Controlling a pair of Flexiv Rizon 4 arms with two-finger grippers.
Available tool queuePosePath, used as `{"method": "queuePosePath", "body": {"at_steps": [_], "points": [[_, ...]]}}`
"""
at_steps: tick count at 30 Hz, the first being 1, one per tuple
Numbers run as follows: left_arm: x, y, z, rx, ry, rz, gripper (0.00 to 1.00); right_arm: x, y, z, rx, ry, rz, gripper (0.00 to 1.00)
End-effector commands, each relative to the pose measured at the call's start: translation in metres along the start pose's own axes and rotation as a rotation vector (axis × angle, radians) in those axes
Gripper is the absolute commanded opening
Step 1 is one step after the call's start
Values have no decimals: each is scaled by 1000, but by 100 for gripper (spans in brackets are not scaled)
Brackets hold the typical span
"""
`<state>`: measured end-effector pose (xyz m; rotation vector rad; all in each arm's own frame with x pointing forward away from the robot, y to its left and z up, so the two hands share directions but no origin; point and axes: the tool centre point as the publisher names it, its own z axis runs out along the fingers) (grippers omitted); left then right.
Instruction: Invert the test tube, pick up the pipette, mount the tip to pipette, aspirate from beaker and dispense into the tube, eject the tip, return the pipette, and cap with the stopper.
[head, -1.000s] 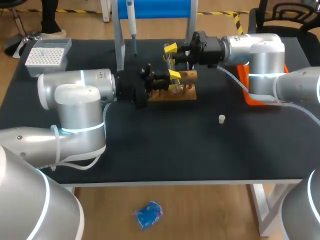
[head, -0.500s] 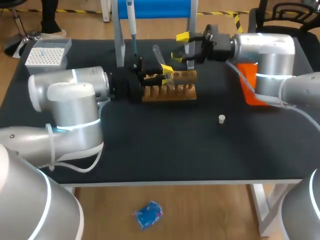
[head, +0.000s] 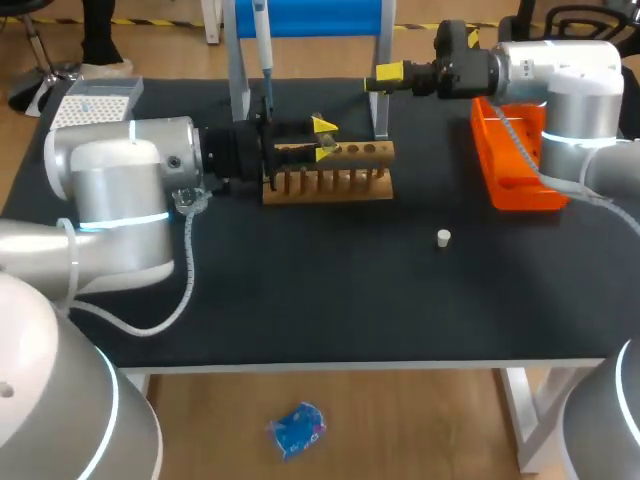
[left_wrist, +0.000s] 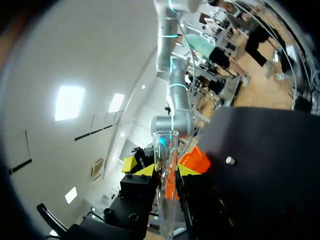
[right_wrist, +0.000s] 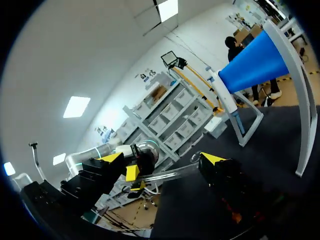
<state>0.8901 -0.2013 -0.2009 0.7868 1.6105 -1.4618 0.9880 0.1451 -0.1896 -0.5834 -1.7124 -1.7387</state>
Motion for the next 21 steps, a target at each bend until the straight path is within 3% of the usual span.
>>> {"method": "queuePosePath", "body": {"at_steps": [1, 4, 5, 7, 13, 15, 19, 21], "points": [[-4, 7, -3, 89, 29, -2, 0, 0, -1, 0, 7, 16, -390, 100], [-4, 7, -3, 89, 29, -2, 0, 0, -1, 0, 7, 16, -390, 100], [-4, 7, -3, 89, 29, -2, 0, 0, -4, 1, 50, -1, -457, 100], [-13, 4, -3, 54, 12, -75, 0, -1, -6, -3, 71, -49, -559, 100], [-39, -2, 2, -74, 30, -313, 0, -5, -18, -19, 262, -114, -816, 100], [-43, -3, 5, -120, 51, -367, 0, -8, -22, -24, 350, -126, -899, 100], [-46, 1, 8, -175, 18, -482, 0, -19, -35, -36, 762, -254, -1165, 100], [-46, 2, 8, -172, 5, -482, 0, -19, -35, -36, 762, -254, -1165, 100]]}}
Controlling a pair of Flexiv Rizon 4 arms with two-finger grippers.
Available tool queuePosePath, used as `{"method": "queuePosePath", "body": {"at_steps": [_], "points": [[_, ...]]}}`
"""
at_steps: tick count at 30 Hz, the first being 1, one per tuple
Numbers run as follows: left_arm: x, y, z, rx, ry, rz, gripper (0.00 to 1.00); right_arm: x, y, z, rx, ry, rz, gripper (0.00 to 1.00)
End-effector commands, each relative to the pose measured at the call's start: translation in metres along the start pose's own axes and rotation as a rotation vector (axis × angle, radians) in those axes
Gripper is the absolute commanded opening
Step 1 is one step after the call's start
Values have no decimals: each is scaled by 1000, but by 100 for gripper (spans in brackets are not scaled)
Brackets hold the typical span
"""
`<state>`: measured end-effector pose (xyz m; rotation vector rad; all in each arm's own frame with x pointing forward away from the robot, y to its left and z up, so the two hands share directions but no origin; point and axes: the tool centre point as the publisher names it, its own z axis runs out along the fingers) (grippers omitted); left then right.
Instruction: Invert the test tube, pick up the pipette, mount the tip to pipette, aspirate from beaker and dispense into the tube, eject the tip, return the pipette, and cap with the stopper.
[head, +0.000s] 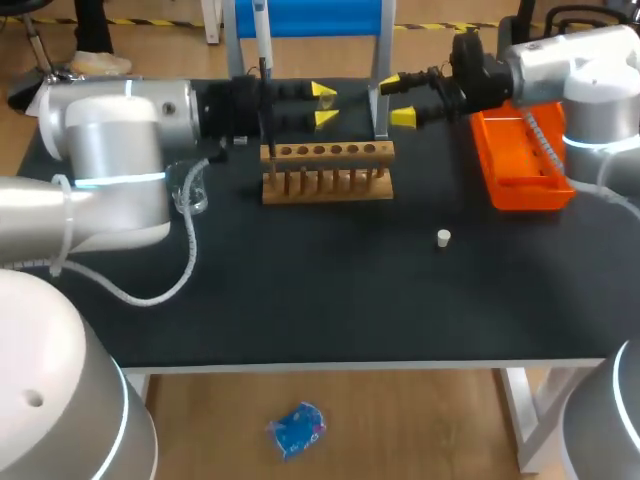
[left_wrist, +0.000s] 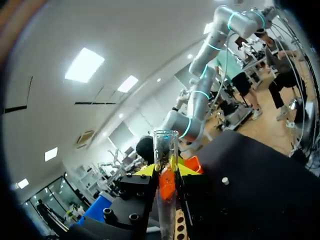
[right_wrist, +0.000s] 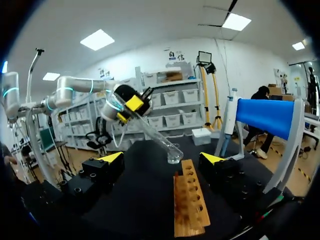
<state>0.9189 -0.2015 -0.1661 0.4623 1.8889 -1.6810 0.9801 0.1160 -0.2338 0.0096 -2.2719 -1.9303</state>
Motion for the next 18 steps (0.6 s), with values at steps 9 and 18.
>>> {"method": "queuePosePath", "body": {"at_steps": [9, 18], "points": [[0, -7, 3, -113, -33, -83, 0, 0, 2, -6, 553, -46, -543, 100], [-7, -2, 11, -124, -46, -142, 0, -14, -19, -1, 787, -56, -558, 100]]}}
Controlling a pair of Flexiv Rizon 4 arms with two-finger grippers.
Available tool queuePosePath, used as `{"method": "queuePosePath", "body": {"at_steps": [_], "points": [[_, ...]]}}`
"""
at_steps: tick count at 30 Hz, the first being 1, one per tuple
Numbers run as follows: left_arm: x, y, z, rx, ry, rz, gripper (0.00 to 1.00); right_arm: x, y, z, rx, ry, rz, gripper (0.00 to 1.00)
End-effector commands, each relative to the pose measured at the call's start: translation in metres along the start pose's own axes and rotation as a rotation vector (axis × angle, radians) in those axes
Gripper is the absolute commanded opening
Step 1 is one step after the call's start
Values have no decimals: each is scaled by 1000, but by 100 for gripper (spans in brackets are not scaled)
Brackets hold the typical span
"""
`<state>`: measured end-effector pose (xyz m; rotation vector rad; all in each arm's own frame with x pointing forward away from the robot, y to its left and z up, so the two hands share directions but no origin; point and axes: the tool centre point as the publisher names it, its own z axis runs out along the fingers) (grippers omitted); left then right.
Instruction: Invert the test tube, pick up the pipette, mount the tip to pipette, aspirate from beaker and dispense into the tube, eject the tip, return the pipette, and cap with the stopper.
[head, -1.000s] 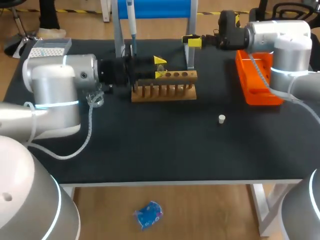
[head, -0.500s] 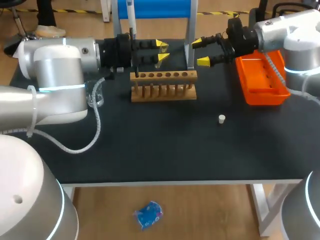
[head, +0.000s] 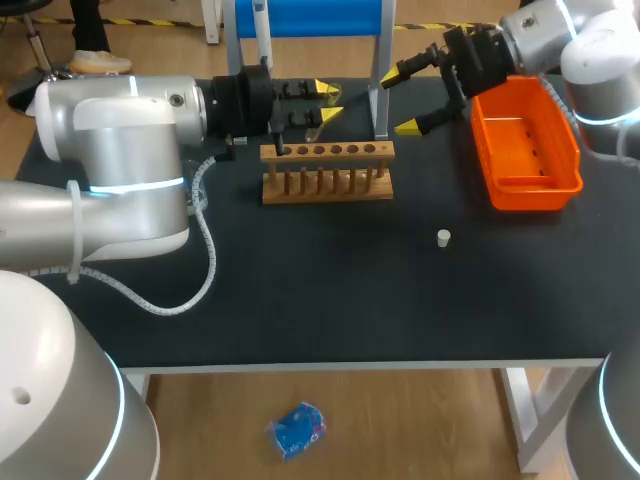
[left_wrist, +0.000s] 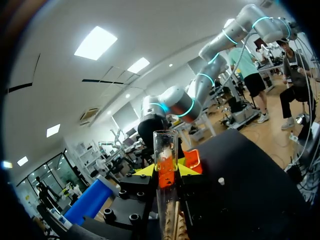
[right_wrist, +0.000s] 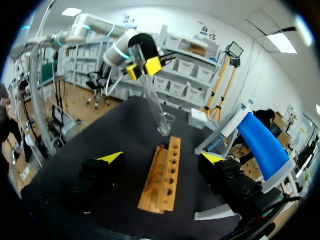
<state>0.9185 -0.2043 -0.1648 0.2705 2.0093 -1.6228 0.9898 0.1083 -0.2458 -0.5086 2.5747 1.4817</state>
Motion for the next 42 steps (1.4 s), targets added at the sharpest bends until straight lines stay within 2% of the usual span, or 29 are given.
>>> {"method": "queuePosePath", "body": {"at_steps": [1, 4, 11, 21, 26, 42], "points": [[-8, -2, 10, 0, -6, -25, 0, -1, -9, 11, 439, 17, -163, 100], [-11, 0, 18, 16, -3, -51, 0, 2, -19, 16, 497, 25, -144, 100], [-13, 3, 31, 42, 23, -88, 0, 3, -46, 23, 508, 61, -7, 100], [-13, 5, 34, 46, 29, -105, 0, -4, -61, 20, 415, 34, 112, 100], [-14, 8, 34, 54, 28, -114, 0, -7, -68, 18, 327, -4, 153, 100], [-19, 23, 41, 57, 37, -150, 0, -8, -75, 32, 326, -25, 160, 100]]}}
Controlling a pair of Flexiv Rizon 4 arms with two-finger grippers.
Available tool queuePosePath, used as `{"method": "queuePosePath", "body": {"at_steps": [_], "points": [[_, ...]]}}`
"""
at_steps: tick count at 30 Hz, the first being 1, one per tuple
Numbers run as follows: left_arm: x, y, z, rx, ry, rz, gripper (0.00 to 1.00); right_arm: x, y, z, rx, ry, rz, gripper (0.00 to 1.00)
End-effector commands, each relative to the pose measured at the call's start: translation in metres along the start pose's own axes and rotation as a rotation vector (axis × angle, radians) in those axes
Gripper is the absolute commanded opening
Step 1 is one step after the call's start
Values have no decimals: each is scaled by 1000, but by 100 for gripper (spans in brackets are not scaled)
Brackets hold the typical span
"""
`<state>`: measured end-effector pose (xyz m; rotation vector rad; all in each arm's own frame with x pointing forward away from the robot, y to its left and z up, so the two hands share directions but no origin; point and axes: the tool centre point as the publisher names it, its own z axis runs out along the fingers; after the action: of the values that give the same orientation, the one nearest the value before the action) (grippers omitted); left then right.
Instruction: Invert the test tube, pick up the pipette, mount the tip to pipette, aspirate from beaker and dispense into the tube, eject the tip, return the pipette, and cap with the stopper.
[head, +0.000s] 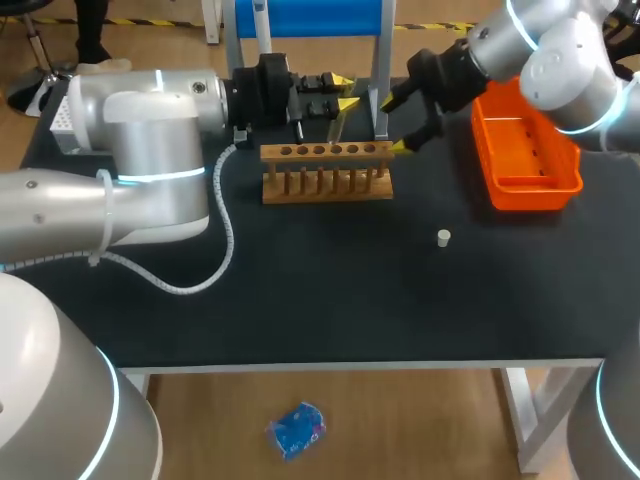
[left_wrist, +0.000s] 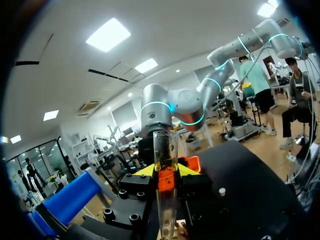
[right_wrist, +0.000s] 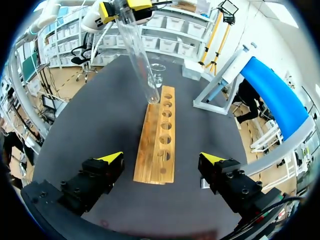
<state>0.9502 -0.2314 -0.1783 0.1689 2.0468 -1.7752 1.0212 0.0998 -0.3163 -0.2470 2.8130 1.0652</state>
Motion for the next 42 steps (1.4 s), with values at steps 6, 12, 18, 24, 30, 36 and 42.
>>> {"method": "queuePosePath", "body": {"at_steps": [6, 12, 18, 24, 30, 36, 42], "points": [[-7, 7, 6, -2, 16, -14, 0, 3, -4, 11, 2, -6, 23, 100], [-9, 14, 7, -2, 17, -34, 0, 3, -4, 11, 2, -6, 23, 100], [-12, 23, 9, -23, -1, -87, 0, 3, -4, 11, 2, -6, 23, 100], [-21, 28, 9, -22, -20, -137, 0, 3, -4, 11, 2, -6, 23, 100], [-26, 34, 12, -24, -21, -175, 0, 3, -4, 11, 2, -6, 23, 100], [-33, 39, 15, -17, -26, -186, 0, 3, -4, 11, 2, -6, 23, 100], [-38, 42, 16, -18, -38, -200, 0, 3, -4, 11, 2, -6, 23, 100]]}}
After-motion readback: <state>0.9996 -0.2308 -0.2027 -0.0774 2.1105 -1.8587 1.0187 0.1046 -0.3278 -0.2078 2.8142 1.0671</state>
